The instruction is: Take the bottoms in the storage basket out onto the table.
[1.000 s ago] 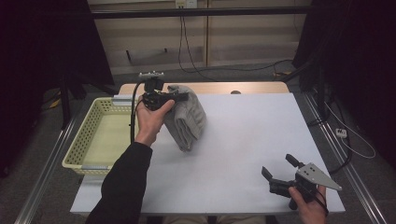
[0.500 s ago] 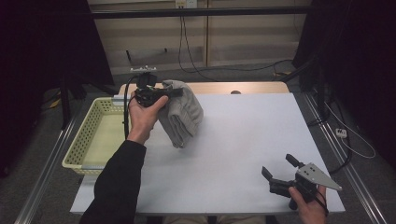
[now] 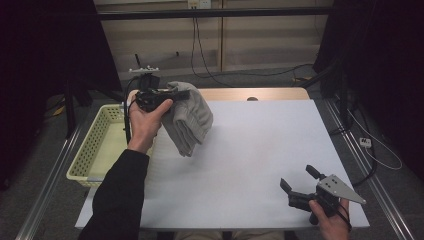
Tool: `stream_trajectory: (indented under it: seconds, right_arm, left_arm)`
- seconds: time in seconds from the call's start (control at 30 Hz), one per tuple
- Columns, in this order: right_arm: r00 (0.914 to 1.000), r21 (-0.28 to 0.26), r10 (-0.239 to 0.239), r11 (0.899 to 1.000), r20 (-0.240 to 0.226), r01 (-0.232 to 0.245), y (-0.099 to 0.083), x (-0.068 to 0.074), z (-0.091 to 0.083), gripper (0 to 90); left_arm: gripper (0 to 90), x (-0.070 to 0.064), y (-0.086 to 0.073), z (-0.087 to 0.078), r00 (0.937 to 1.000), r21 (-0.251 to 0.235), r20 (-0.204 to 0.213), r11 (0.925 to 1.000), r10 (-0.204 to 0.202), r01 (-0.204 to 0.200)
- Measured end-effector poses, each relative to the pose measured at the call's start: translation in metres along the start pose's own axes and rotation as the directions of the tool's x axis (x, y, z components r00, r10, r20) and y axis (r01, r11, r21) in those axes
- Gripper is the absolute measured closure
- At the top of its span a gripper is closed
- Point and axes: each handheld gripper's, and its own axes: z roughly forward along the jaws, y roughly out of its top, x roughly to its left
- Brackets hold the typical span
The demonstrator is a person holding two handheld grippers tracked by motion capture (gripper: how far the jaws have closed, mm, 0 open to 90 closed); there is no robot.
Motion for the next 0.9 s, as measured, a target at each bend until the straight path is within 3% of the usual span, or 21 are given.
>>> stream_trajectory:
  seconds: [0.53,0.9]
  right_arm:
    - [1.0000,0.001,0.000,1.000,-0.001,0.000,0.000,0.000,0.000,0.9]
    - [1.0000,0.001,0.003,1.000,-0.001,-0.003,0.000,0.000,0.001,0.9]
  left_arm:
    - [82.9,-0.001,0.011,-0.016,0.9994,0.007,-0.029,0.9998,0.021,-0.020]
    - [82.9,-0.001,0.017,-0.031,0.9991,-0.016,-0.037,0.9997,0.020,-0.020]
